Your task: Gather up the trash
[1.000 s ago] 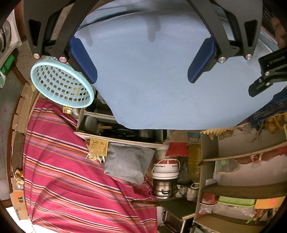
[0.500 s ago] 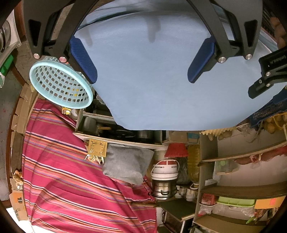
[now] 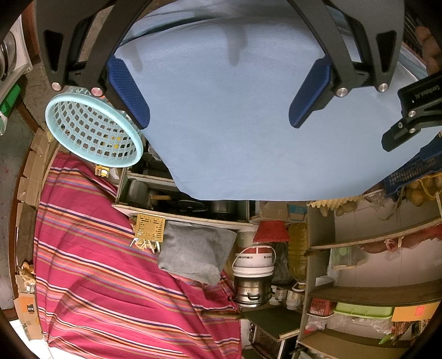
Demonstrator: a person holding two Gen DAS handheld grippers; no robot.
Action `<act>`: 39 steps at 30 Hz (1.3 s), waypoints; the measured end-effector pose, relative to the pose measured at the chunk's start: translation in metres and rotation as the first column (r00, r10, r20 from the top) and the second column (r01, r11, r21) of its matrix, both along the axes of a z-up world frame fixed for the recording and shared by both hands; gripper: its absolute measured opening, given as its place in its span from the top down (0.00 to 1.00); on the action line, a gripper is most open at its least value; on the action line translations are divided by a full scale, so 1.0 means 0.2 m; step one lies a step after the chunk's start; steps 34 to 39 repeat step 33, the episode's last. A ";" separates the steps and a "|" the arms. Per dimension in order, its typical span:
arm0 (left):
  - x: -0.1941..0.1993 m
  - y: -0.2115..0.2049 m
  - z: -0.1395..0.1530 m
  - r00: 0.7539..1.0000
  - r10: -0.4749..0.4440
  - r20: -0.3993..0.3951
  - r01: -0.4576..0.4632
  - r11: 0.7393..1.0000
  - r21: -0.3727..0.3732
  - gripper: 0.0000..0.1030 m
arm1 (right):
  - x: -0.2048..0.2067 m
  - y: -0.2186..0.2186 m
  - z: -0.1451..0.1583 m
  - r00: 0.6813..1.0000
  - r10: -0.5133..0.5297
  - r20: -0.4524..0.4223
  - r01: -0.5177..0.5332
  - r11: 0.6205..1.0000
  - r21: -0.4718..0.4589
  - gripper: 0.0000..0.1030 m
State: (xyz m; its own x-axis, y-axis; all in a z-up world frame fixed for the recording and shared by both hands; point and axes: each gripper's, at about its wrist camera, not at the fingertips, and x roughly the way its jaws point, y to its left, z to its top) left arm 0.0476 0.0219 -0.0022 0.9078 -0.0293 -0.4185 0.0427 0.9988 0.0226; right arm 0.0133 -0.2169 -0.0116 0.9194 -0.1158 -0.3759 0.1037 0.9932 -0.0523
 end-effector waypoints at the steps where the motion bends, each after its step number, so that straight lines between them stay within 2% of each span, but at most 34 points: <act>1: 0.00 0.00 0.00 1.000 0.000 -0.001 0.000 1.000 0.000 0.05 | 0.00 0.00 0.00 1.000 0.000 0.000 0.000 1.000 0.000 0.05; 39: 0.01 0.04 0.02 1.000 0.007 -0.002 -0.007 1.000 -0.003 0.05 | 0.00 0.01 0.00 1.000 0.001 -0.003 -0.001 1.000 -0.001 0.05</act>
